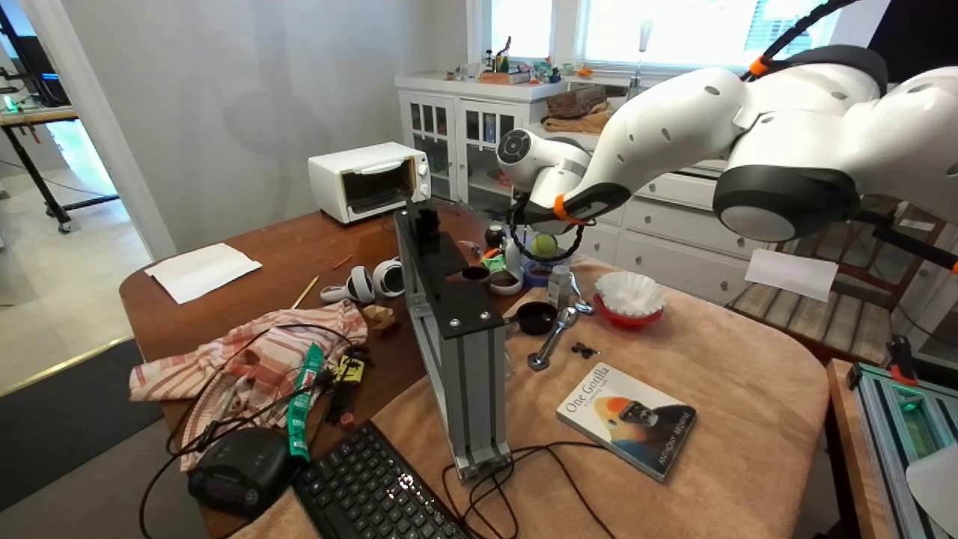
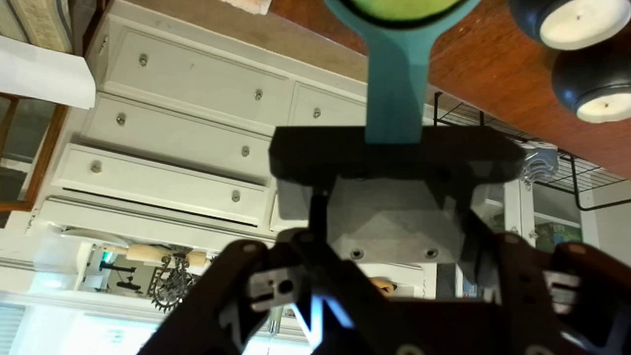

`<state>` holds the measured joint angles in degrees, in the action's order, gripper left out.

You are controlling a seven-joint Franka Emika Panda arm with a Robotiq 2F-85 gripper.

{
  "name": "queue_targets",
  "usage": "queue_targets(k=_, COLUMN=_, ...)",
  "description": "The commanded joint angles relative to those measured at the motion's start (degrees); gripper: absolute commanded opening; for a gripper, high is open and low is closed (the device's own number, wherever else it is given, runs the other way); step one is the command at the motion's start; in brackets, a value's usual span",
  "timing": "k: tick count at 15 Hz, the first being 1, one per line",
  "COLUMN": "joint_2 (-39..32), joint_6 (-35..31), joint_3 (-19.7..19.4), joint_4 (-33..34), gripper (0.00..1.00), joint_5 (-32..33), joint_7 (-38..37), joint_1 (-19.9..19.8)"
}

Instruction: Use the blue ladle to scoop the green ball and put it in the grey masking tape hole

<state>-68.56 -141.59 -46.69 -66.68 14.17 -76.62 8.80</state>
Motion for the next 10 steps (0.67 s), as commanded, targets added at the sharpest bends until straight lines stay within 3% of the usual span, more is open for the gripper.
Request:
queue_targets(k=1, joint_2=-4.5, joint_6=0.5, joint_3=-4.7, joint_4=1.0, gripper=0.35, joint_5=2.9, joint_7=-5.9, joint_1=3.3)
queue_targets(k=10, joint_2=-12.8, joint_6=1.4, joint_3=-14.1, joint_4=2.6, gripper=0.35, joint_5=7.1, joint_7=-15.8, joint_1=9.4)
